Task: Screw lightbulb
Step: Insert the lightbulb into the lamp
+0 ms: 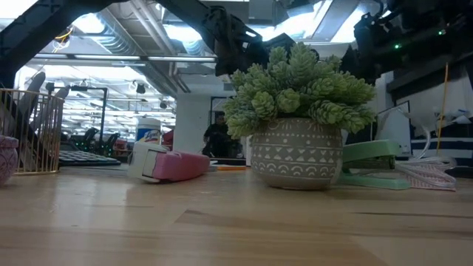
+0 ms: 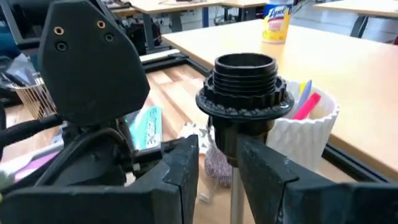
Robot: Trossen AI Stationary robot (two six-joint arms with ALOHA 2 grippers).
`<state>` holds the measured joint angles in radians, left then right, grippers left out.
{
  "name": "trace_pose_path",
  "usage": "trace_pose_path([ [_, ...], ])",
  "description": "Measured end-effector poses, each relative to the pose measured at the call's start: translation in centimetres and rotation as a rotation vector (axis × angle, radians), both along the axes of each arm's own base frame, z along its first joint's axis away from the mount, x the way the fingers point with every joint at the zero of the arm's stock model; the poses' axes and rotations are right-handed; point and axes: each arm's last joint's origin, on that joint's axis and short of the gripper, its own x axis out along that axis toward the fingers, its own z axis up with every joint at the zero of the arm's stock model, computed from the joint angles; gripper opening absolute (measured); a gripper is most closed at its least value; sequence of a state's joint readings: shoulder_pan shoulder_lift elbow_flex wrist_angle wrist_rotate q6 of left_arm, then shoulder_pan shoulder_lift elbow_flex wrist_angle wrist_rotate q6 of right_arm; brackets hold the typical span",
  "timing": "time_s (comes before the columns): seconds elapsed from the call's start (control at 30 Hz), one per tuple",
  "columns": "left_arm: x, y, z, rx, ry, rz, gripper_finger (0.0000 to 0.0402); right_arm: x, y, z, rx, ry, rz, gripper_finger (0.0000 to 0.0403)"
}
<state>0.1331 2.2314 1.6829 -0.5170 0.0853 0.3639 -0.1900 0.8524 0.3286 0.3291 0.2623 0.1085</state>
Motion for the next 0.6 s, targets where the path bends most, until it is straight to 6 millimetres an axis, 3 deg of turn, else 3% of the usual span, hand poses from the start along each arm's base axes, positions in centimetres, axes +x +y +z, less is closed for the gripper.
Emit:
trace_pose_path([
  [0.6, -1.2, -0.3, -0.4, -0.069, 0.135, 0.103, 0.0142, -0.3, 0.1, -1.4, 0.069, 0.126, 0.007, 0.0113],
])
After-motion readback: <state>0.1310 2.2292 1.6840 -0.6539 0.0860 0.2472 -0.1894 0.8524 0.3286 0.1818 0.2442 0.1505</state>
